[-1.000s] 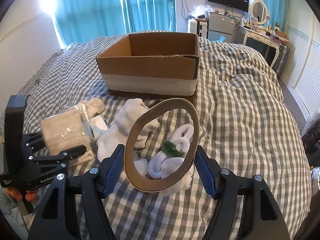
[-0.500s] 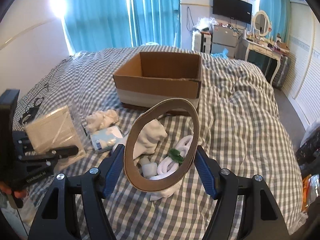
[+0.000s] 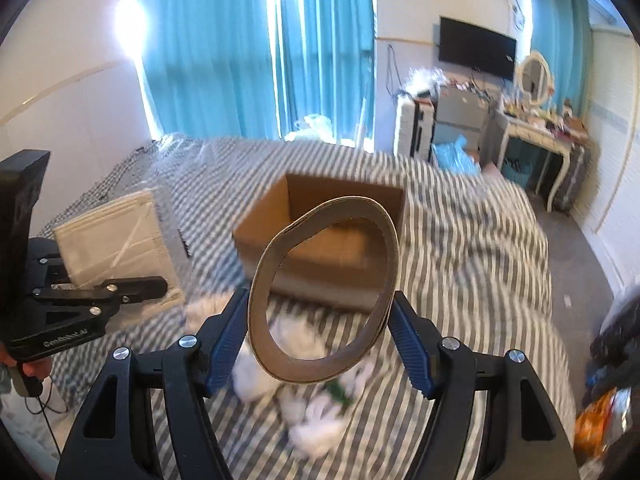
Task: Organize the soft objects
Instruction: 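Carry the mask bag and ring into the cardboard box and open both grippers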
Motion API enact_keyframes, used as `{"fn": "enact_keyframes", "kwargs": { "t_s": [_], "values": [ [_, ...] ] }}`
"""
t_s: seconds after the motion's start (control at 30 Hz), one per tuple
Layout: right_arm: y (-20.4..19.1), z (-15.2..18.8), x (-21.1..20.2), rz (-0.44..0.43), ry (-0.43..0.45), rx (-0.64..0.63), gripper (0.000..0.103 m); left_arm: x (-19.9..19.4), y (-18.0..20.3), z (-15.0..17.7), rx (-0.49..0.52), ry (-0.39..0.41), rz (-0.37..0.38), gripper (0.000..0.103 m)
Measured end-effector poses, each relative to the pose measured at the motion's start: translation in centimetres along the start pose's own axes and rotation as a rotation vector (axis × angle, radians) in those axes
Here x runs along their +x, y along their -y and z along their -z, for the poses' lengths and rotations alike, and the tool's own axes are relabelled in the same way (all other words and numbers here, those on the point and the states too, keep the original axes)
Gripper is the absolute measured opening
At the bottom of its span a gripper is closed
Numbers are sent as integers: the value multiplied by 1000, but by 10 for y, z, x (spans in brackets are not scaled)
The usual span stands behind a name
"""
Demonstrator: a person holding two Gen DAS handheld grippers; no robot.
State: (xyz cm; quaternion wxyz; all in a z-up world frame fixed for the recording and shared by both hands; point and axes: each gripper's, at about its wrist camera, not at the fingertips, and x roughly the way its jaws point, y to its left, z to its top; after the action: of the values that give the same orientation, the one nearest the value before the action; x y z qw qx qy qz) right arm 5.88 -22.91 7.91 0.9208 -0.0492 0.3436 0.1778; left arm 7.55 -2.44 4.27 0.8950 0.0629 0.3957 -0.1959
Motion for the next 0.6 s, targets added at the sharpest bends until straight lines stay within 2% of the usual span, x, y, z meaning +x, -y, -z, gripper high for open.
{"fn": "enact_keyframes", "kwargs": {
  "t_s": [0.17, 0.3, 0.47, 0.6],
  "values": [
    [9, -61, 23, -16, 31, -50, 69, 28, -12, -39, 9, 7, -23, 7],
    [15, -99, 66, -42, 21, -91, 69, 58, -24, -68, -7, 13, -17, 7],
    [41, -123, 127, -76, 9, -33, 69, 92, -39, -88, 6, 2, -53, 7],
    [46, -120, 165, -95, -41, -31, 69, 126, -52, -91, -41, -49, -47, 7]
  ]
}}
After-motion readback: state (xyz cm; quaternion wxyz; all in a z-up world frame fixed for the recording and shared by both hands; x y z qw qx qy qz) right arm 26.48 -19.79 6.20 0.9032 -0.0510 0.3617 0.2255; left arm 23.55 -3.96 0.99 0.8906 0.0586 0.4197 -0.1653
